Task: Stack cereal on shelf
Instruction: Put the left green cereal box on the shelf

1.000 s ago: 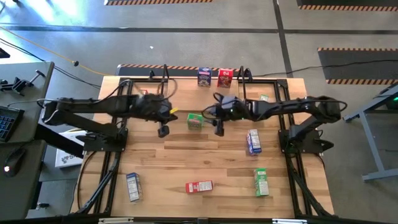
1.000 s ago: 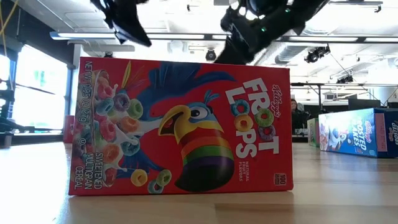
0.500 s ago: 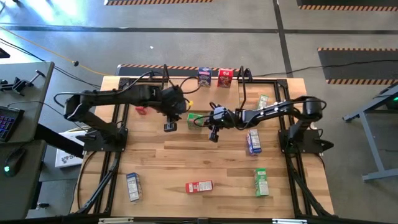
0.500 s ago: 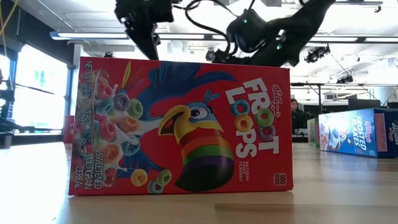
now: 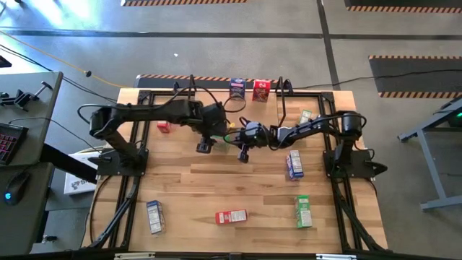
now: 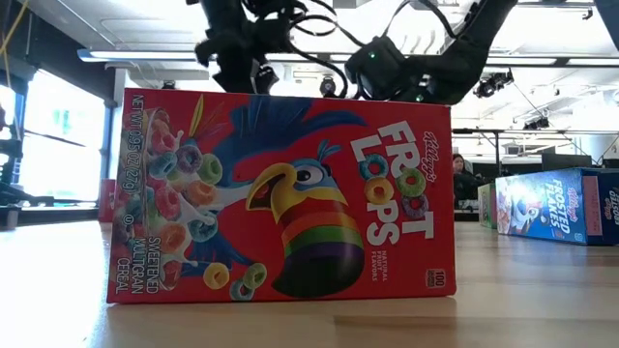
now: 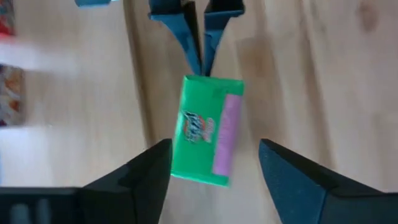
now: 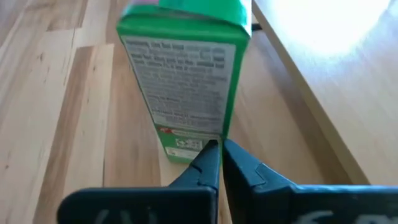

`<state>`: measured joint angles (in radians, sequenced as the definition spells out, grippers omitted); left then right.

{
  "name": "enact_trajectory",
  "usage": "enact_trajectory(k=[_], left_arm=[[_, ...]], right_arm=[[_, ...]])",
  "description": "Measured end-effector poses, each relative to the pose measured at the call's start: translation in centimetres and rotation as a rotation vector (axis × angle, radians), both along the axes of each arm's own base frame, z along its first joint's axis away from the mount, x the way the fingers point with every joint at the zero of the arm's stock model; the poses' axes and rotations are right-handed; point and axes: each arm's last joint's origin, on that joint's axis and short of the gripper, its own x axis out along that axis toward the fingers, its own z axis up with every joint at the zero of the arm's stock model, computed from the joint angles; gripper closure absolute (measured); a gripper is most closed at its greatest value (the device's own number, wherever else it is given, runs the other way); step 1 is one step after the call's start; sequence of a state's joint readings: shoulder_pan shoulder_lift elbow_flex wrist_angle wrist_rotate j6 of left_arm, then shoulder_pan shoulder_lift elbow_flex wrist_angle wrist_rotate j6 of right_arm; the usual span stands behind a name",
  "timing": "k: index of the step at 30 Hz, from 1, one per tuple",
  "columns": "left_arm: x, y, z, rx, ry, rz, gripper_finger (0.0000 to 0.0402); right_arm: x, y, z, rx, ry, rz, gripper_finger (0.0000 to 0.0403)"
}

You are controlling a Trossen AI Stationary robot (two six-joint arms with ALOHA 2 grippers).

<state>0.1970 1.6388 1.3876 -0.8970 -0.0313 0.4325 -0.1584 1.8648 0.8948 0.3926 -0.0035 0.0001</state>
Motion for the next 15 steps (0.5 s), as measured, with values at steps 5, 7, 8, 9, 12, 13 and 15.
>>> enact_trajectory(k=[5, 7, 8, 9, 12, 13, 15], left_arm=[[0.9, 0.5, -1.2, 0.023, 0.015, -0.046, 0.0149], [1.1, 0.7, -1.8, 0.019, 0.038, -0.05, 0.0145], [1.3, 0.7, -2.1, 0.017, 0.047, -0.049, 0.0143], [1.4, 0.9, -2.4, 0.016, 0.055, -0.046, 0.0142], [1.8, 1.3, -2.9, 0.02, 0.056, -0.035, 0.014], [1.8, 1.5, -3.1, 0.02, 0.056, -0.029, 0.0139], [1.8, 1.8, -3.1, 0.022, 0.049, -0.022, 0.0139]], right_arm=[[0.0, 0.1, 0.1, -0.005, -0.007, 0.029, 0.0402], [0.1, 0.1, 0.1, -0.004, -0.01, 0.043, 0.0402], [0.1, 0.1, 0.1, -0.004, -0.01, 0.045, 0.0402], [0.1, 0.2, 0.1, -0.005, -0.01, 0.045, 0.0402], [0.1, 0.1, 0.2, -0.006, -0.017, 0.045, 0.0402], [0.1, 0.2, 0.2, -0.006, -0.016, 0.046, 0.0402], [0.1, 0.2, 0.2, -0.006, -0.017, 0.046, 0.0402]])
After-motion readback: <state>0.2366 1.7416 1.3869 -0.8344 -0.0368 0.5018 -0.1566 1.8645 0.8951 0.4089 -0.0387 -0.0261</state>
